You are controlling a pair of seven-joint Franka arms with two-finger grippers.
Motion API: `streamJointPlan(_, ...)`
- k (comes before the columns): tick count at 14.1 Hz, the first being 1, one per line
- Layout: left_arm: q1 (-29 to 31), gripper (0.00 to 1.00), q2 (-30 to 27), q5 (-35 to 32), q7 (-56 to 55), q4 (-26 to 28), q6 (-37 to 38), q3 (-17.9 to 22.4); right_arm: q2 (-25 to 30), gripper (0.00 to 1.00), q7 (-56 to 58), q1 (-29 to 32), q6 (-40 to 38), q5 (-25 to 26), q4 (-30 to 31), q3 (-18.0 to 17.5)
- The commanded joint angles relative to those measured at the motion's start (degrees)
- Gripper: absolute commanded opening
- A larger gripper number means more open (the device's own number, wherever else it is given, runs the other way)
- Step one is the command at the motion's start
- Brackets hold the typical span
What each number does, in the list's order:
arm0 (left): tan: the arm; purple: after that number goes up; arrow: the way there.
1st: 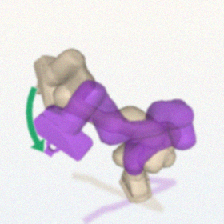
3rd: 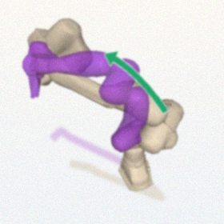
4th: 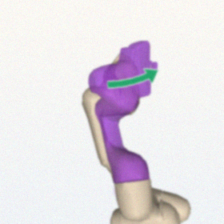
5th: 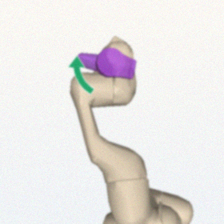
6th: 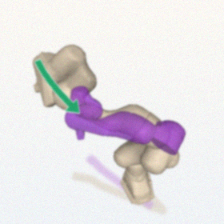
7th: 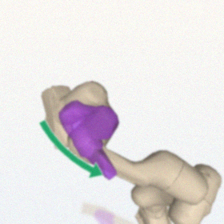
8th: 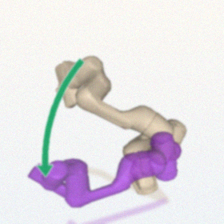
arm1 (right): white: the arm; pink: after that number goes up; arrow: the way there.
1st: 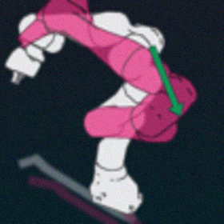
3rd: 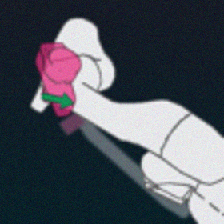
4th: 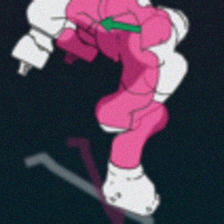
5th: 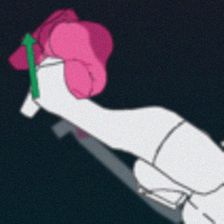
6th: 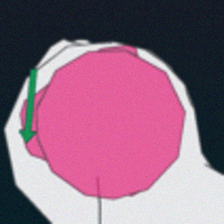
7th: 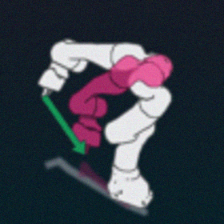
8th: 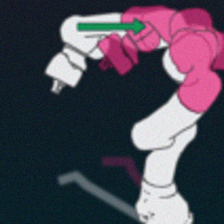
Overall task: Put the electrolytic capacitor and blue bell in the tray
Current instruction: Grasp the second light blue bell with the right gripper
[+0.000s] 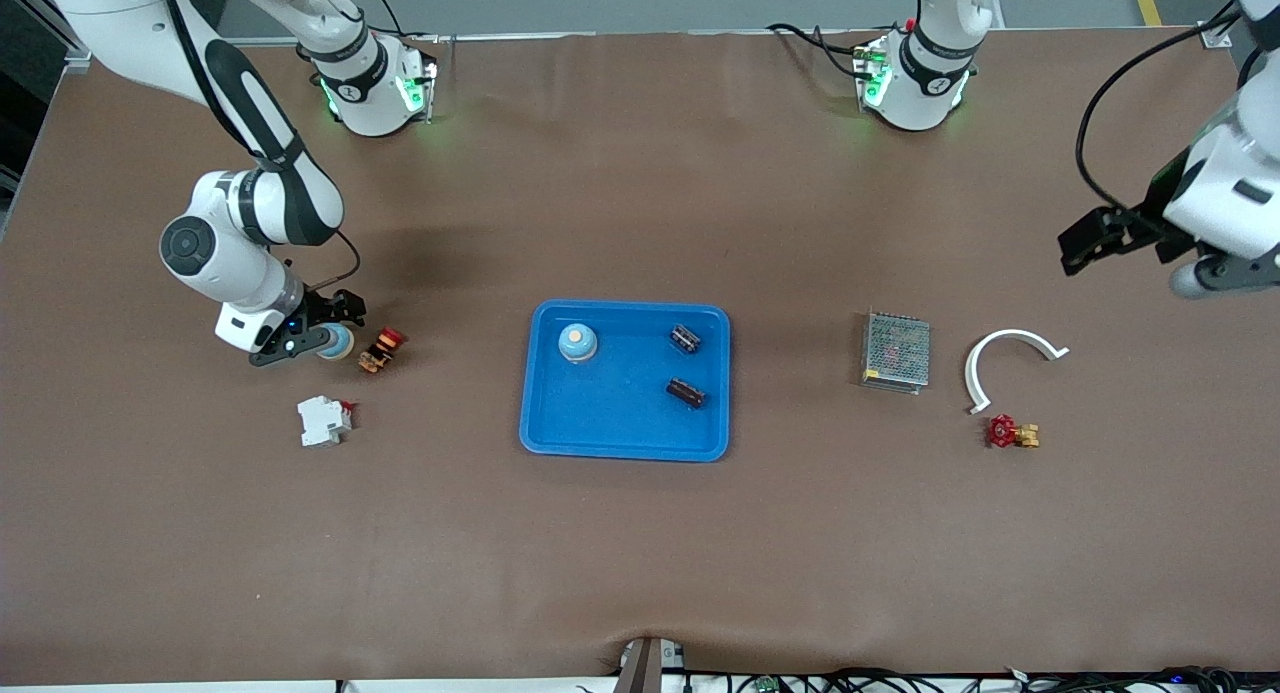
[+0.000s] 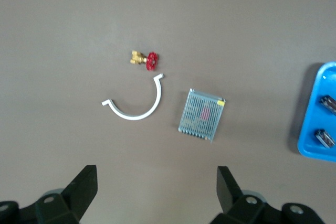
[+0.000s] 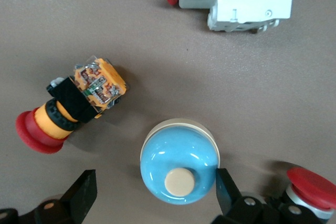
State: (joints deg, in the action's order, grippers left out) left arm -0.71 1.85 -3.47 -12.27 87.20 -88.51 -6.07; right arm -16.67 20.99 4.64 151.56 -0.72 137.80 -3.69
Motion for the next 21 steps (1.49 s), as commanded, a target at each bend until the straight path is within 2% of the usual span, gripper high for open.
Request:
streamJointPlan(1,-0.4,1.00,-5.0,1.7,1.3,5.3,-0.1,1.1,-0.3,1.00,0.3,0.0,0.6,0.7,0.2,0.2)
streamJointPlan(7,-1.6,1.00,-6.8,1.9,1.4,5.5,1.6,2.6,-1.9,1.00,0.3,0.5,2.9,0.8,-0.1,0.4)
streamJointPlan(11,-1.7,1.00,-9.6,2.5,0.3,7.5,1.9,1.7,-2.8,1.00,0.3,0.6,3.6,0.8,-0.1,0.4)
streamJointPlan(18,-1.2,1.00,-8.4,2.4,1.4,6.1,2.2,1.7,-3.4,1.00,0.3,0.7,3.6,0.8,-0.3,0.4)
streamJointPlan(19,-1.3,1.00,-8.1,2.4,1.4,5.7,2.1,1.7,-3.4,0.95,0.3,0.7,3.5,0.8,-0.5,0.4)
streamJointPlan(21,-1.4,1.00,-7.1,2.4,1.3,5.5,2.0,1.7,-3.4,0.65,0.3,0.8,3.5,0.8,-0.6,0.4)
